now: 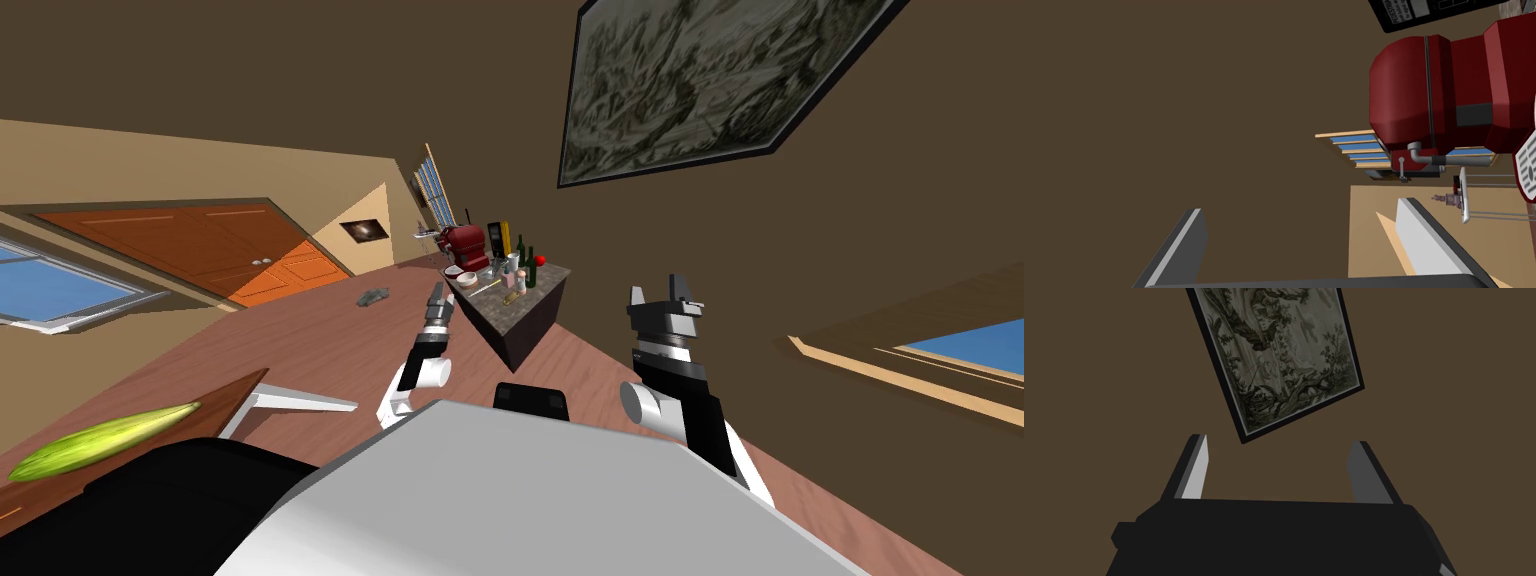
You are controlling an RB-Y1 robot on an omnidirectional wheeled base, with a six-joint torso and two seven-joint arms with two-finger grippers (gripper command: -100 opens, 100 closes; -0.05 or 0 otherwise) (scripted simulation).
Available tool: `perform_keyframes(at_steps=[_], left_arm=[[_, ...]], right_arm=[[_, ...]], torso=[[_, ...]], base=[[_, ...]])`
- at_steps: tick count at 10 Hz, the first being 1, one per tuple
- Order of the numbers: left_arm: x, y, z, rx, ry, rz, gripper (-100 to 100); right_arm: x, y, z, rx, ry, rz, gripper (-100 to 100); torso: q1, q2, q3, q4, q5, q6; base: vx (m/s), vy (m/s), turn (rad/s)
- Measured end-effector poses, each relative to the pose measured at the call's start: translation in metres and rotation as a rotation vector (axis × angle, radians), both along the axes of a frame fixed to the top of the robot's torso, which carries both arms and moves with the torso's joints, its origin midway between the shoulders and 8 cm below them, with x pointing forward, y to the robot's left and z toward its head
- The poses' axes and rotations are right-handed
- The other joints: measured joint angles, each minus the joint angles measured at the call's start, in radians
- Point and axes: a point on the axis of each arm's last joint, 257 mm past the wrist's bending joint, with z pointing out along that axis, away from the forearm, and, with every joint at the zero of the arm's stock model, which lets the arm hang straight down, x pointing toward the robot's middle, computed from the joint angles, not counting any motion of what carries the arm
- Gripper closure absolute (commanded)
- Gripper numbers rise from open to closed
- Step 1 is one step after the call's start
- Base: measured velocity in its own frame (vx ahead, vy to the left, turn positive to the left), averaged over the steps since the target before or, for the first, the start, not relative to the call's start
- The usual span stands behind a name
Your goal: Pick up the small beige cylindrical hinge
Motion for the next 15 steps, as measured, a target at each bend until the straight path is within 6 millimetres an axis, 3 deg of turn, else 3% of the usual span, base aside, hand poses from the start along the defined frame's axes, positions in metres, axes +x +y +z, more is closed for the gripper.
perform_keyframes(at_steps=[6,15], left_arm=[[0.017,0.048,-0.028,0.051,0.158,0.084,-100],[0.020,0.121,-0.062,0.074,0.363,0.222,-100]], right_arm=[[0.000,0.000,0.000,0.000,0.000,0.000,0],[0.000,0.000,0.000,0.000,0.000,0.000,0]], torso=[[-0.001,-0.001,0.000,0.000,0.000,0.000],[-0.001,-0.001,-0.001,0.000,0.000,0.000]], base=[[-0.007,-0.036,0.015],[0.004,-0.034,0.011]])
